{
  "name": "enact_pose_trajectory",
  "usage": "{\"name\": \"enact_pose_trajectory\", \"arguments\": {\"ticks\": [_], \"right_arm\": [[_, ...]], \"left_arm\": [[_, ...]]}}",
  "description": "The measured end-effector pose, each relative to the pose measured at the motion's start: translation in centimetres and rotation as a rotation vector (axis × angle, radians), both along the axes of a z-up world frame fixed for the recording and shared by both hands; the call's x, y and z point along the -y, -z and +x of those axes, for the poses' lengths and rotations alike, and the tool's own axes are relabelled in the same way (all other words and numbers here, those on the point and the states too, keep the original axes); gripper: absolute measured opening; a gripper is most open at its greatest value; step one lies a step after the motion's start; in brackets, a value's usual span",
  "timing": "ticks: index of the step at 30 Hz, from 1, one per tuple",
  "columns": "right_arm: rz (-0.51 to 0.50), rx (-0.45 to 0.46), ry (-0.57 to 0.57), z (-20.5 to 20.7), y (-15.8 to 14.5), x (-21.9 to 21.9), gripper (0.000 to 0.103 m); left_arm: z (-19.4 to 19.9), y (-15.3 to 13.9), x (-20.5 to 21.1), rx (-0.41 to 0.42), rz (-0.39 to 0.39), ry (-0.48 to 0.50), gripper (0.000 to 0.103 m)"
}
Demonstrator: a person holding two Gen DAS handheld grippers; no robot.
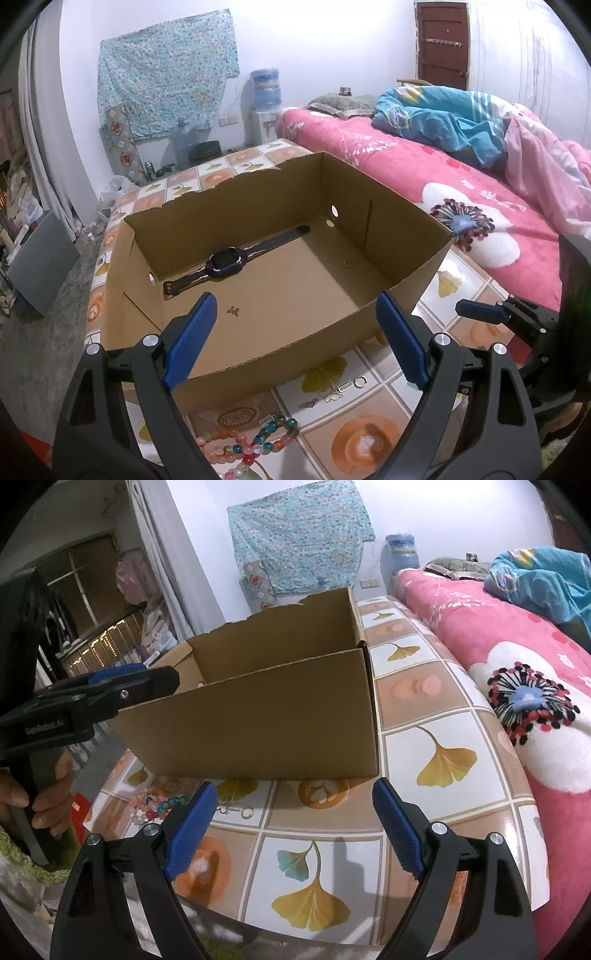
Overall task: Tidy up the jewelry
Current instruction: 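Withdraw both tools from the box toward the beaded bracelets on the table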
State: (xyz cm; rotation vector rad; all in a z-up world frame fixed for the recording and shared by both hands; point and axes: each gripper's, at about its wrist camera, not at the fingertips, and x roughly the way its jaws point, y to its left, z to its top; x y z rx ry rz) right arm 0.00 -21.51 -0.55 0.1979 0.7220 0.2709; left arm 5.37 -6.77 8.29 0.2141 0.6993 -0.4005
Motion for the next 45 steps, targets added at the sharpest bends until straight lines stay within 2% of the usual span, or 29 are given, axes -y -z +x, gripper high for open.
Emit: {"name": "enact_pose_trajectory", "arguments": {"ticks": [9, 15, 22, 27, 32, 35, 40, 45], "right_arm": [[-0.021, 0.006, 0.003, 0.1, -0.2, -0.3, 0.084], [-0.029, 0.002, 0.0, -0.3, -0.2, -0.9, 0.084], [-0.067, 0.027, -0.025, -2.3, -0.3, -2.1, 0.084], [-0.069, -0.016, -0.045, -3.8, 1.1, -2.9, 0.084], [-0.094, -0.046, -0.072, -4.0, 1.7, -4.8, 0.084], [-0.111, -0.037, -0.089, -3.8, 1.7, -6.2, 0.083], [-0.142, -0.063, -0.117, -3.4, 2.2, -8.2, 0.069], [-0.165, -0.074, -0.119, -2.9, 2.4, -9.3, 0.062]], "left_arm": [[0.1, -0.5, -0.4, 0.01, -0.044, 0.003, 0.084], [-1.3, -0.3, -2.1, 0.008, -0.064, 0.019, 0.084], [-3.8, 0.2, -5.4, -0.002, -0.107, -0.006, 0.084], [-6.2, 1.7, -7.7, -0.026, -0.111, -0.034, 0.084], [-7.7, 4.7, -9.6, -0.113, -0.141, -0.068, 0.084], [-8.2, 6.2, -10.1, -0.126, -0.112, -0.083, 0.084], [-8.2, 7.7, -10.9, -0.117, -0.053, -0.13, 0.084], [-7.9, 8.0, -11.8, -0.104, -0.063, -0.127, 0.084]]}}
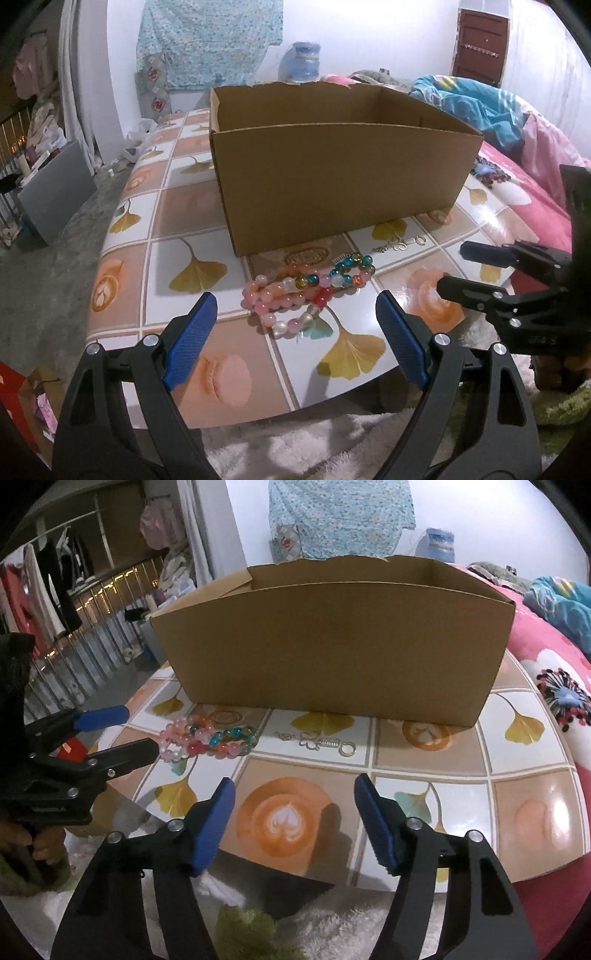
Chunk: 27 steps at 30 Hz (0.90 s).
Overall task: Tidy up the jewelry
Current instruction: 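Withdraw both tools from the box toward the beaded bracelets on the table, then position both open grippers above the pink and teal beaded bracelet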
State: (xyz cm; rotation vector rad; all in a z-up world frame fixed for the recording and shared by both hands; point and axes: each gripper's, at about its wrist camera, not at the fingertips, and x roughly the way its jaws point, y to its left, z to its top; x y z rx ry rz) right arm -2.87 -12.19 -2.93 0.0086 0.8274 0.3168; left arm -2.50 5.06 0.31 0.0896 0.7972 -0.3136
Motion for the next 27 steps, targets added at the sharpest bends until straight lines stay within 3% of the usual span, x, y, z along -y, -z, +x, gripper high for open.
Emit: {"name": "enact_pose_trajectory", "arguments": {"ticks": [4, 23, 27], "right_arm": [[-0.016, -0.007, 0.013, 0.7, 0.0, -0.5, 0.056], [-0.015, -0.02, 0.035, 1.3, 0.8, -0.2, 0.055], [-0.014, -0.021, 0.035, 1.2, 1.0, -0.1, 0.056]], "left_arm": [[0.5, 0.4, -0.2, -0.002, 0.011, 0.008, 0.084], [1.9, 3.3, 1.1, -0.125, 0.105, 0.01, 0.084], [2.0, 3.6, 1.1, -0.139, 0.098, 0.005, 0.089]]}}
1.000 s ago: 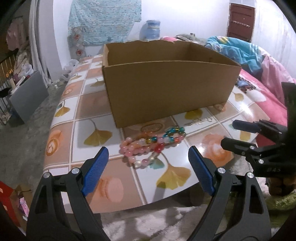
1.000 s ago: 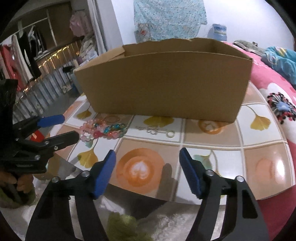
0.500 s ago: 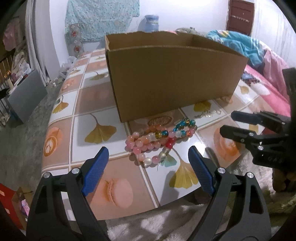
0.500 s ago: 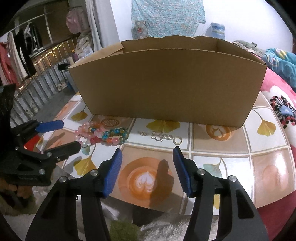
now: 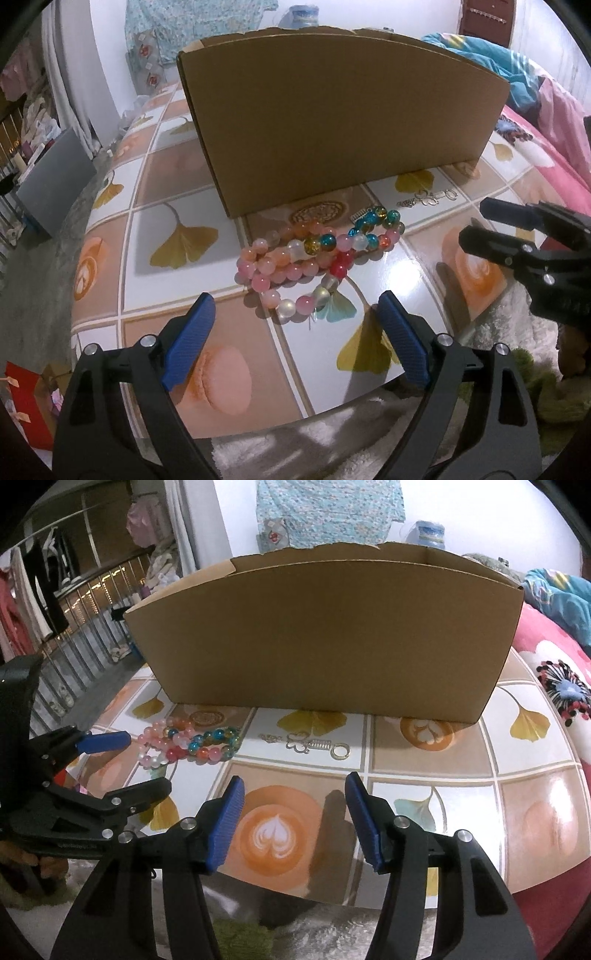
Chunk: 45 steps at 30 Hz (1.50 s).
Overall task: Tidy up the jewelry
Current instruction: 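Position both open grippers above the pink and teal beaded bracelet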
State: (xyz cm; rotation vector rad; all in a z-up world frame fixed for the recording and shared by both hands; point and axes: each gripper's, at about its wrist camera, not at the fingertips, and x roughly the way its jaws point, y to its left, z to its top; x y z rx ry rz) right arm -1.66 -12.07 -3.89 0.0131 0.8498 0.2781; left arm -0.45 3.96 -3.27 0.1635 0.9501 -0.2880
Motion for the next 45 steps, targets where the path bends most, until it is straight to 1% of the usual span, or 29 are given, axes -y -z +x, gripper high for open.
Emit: {"name": "enact_pose_trajectory", "arguments": {"ticks": [5, 7, 12, 18, 24, 30, 34, 35, 37, 41, 45], "right_arm": [[0.013, -0.004, -0.001, 0.2, 0.1, 0.0, 0.056], [0.021, -0.004, 0.0, 0.2, 0.1, 0.1, 0.056], [0.041, -0.009, 0.002, 0.3, 0.2, 0.3, 0.056], [0.071, -0.013, 0.015, 0.7, 0.2, 0.7, 0.057], [0.097, -0.029, 0.022, 0.8, 0.5, 1.0, 0.057], [0.108, -0.026, 0.018, 0.6, 0.5, 0.9, 0.069], [0.107, -0.017, 0.009, 0.4, 0.4, 0.5, 0.072], [0.102, -0.012, 0.009, 0.3, 0.3, 0.5, 0.073], [0.07, 0.019, 0.021, 0.0, -0.1, 0.3, 0.079], [0.012, 0.059, 0.042, -0.3, -0.5, 0.3, 0.08], [-0.048, 0.064, 0.062, -0.4, -0.2, 0.1, 0.081]], "left_arm": [[0.2, 0.2, -0.1, -0.007, -0.003, -0.007, 0.095], [0.3, 0.3, -0.2, -0.007, -0.013, -0.008, 0.095], [0.2, 0.3, -0.2, -0.005, -0.009, -0.007, 0.096], [0.7, 0.4, -0.2, -0.035, -0.003, -0.004, 0.096], [1.2, 0.5, -0.3, -0.043, -0.005, 0.005, 0.096], [1.3, 0.5, -0.3, -0.049, -0.005, 0.006, 0.096], [1.5, 0.4, -0.3, -0.054, -0.003, 0.005, 0.096], [1.5, 0.4, -0.3, -0.055, -0.003, 0.004, 0.096], [1.6, 0.4, -0.2, -0.058, -0.002, 0.004, 0.096], [1.5, 0.5, -0.2, -0.053, -0.003, -0.002, 0.096], [1.5, 0.6, -0.2, -0.055, -0.002, -0.001, 0.096]]}}
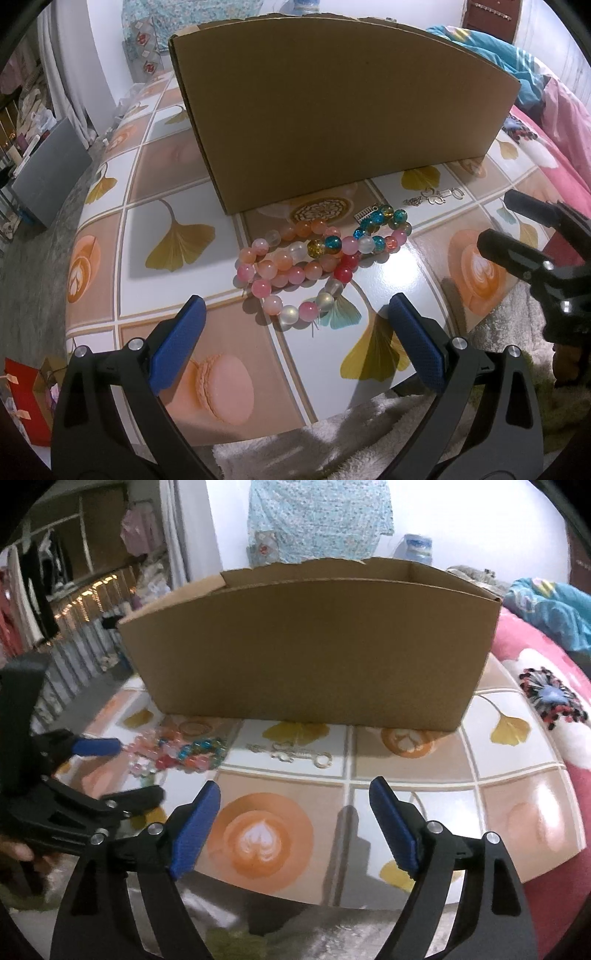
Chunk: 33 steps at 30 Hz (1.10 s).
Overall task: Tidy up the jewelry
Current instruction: 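Position both open grippers above the pink and teal beaded bracelet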
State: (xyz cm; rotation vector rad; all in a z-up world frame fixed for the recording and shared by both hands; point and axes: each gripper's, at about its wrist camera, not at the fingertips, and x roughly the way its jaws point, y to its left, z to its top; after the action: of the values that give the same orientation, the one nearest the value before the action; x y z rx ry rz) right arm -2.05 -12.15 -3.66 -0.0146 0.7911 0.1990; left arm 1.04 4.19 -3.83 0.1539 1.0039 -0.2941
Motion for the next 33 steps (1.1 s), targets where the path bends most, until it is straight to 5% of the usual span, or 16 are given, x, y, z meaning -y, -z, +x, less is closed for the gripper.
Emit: {"name": "enact_pose_trajectory", "arguments": {"ticks": [11, 33], "right_arm": [[-0.05, -0.014, 0.04, 0.2, 0.8, 0.3, 0.085], [0.029, -0.044, 0.052, 0.3, 1.1, 1.7, 0.085]], "left_arm": [[-0.1, 0.0, -0.1, 0.003, -0.001, 0.001, 0.096], [-0.2, -0.1, -0.1, 0.006, -0.003, 0.003, 0.096]]}}
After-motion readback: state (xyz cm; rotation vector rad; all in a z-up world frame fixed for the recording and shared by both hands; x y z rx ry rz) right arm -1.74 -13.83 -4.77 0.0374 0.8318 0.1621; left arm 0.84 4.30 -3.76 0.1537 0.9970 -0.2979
